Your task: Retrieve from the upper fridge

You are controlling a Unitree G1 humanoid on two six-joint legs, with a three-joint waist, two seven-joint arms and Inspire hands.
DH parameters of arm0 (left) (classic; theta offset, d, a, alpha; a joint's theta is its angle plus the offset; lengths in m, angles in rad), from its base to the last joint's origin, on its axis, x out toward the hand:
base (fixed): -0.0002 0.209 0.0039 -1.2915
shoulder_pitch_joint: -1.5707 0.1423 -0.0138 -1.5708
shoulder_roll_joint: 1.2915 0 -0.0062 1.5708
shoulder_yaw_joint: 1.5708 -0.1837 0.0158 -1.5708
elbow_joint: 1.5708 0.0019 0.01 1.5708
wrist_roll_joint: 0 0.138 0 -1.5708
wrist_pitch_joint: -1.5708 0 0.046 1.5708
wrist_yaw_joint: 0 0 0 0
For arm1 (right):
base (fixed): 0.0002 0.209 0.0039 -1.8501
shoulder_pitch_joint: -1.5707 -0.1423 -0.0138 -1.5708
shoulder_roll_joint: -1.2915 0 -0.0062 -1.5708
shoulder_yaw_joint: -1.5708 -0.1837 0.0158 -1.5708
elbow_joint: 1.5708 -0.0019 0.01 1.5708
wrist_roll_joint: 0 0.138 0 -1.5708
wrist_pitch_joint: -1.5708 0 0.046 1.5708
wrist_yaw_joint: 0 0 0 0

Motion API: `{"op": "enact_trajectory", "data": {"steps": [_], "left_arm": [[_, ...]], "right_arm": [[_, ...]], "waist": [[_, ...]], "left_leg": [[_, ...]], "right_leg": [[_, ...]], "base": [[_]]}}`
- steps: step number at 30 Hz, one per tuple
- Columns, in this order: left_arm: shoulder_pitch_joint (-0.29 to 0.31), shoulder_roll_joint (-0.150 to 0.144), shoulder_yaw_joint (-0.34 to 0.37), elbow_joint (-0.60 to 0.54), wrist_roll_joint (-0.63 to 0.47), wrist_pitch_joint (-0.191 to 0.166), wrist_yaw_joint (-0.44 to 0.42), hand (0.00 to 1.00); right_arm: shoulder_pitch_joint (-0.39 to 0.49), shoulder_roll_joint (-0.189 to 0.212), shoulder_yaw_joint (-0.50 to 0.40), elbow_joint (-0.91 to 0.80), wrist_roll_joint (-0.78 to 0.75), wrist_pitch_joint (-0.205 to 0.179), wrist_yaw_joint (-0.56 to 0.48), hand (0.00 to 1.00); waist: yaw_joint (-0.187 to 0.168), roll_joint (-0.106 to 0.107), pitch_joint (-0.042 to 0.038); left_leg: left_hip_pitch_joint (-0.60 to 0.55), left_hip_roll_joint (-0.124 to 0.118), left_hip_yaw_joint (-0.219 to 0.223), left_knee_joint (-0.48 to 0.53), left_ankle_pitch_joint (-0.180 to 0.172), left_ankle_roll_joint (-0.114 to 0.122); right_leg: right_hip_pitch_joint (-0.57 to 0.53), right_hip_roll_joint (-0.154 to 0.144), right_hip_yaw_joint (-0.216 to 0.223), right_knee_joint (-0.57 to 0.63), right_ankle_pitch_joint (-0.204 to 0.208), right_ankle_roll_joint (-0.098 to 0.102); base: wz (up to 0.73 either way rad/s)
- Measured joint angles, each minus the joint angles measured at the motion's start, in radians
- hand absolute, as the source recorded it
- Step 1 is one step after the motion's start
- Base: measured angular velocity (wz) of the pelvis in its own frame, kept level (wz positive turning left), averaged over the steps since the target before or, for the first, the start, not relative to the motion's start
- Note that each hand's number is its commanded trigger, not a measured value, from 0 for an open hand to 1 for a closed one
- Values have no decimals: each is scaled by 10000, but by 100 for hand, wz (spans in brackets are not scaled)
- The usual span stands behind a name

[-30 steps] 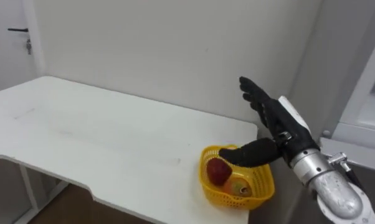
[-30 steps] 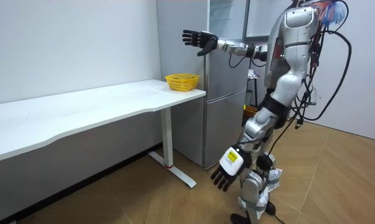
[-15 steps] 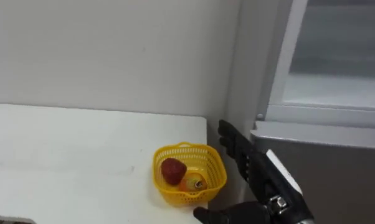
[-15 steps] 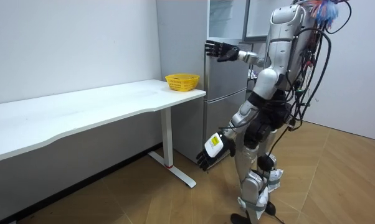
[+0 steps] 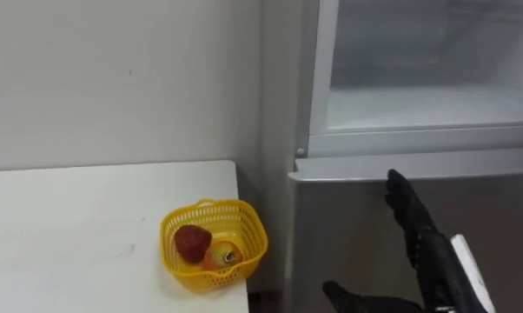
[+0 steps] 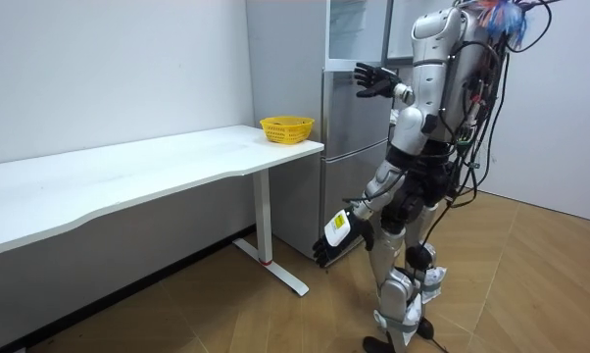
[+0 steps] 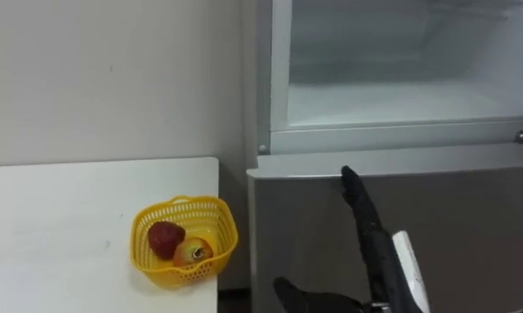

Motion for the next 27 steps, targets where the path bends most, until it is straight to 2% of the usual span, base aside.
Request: {"op": "enact_trajectory", "data": {"steps": [4,6,10,14,16,20,23,24,27], "left_arm": [[95,-6,17,-84,31,-49,81,0],[151,-6,35,-33,26,-104,124,0],[293,-17,36,-50,23,-93,142,0],[474,-12,254,-389,29,-78,147,0],[482,-10,429,-435,28,-90,151,0],[565,19,780,-529,30,-105,125,0],[887,24,1426,-999,33,-112,39,0],[996,49,1626,-1195,26,-108,-23,0],[1061,116,1808,-1230,78,-92,-189,0]], "right_arm": [[583,5,-372,872,1685,-41,-622,0],[992,19,-778,1760,2395,-115,-927,0],[1094,110,-1360,2656,4107,-109,-1511,0],[1088,315,-2169,3020,6516,-112,-2455,0],[982,315,-2458,3282,7183,-190,-2720,0],[596,306,-3585,3979,9299,-264,-3436,0],[447,299,-4601,3937,11164,-466,-3984,0],[412,265,-5018,3730,11877,-565,-4147,0],[125,-121,-5659,3192,13397,-853,-4218,0]], "waist": [[-123,26,8],[-193,84,-22],[-469,222,-56],[-563,220,-44],[-651,170,-29],[-747,-30,-1],[-754,-213,22],[-857,-280,-9],[-1023,-334,5]], "left_leg": [[36,-10,-30,-42,-15,0],[45,-17,-27,-105,-17,2],[-16,-33,-28,-134,-17,3],[-4,-80,-24,-137,-17,-1],[67,-70,-16,-137,-24,-13],[122,-75,-42,-134,-36,-32],[70,-78,-32,-146,-39,-37],[-43,-93,-68,-131,-40,-38],[-79,-111,-44,-121,-38,-34]], "right_leg": [[10,1,-28,-10,-1,2],[24,1,-26,-17,1,4],[4,-4,-5,9,-10,19],[-30,23,9,-10,-31,6],[8,33,18,-2,-58,0],[42,27,-8,50,-136,-11],[-71,28,5,153,-199,-22],[-167,15,-1,207,-239,-18],[-195,-4,-20,199,-231,-10]], "base": [[0],[0],[0],[0],[0],[0],[0],[4],[1]]}}
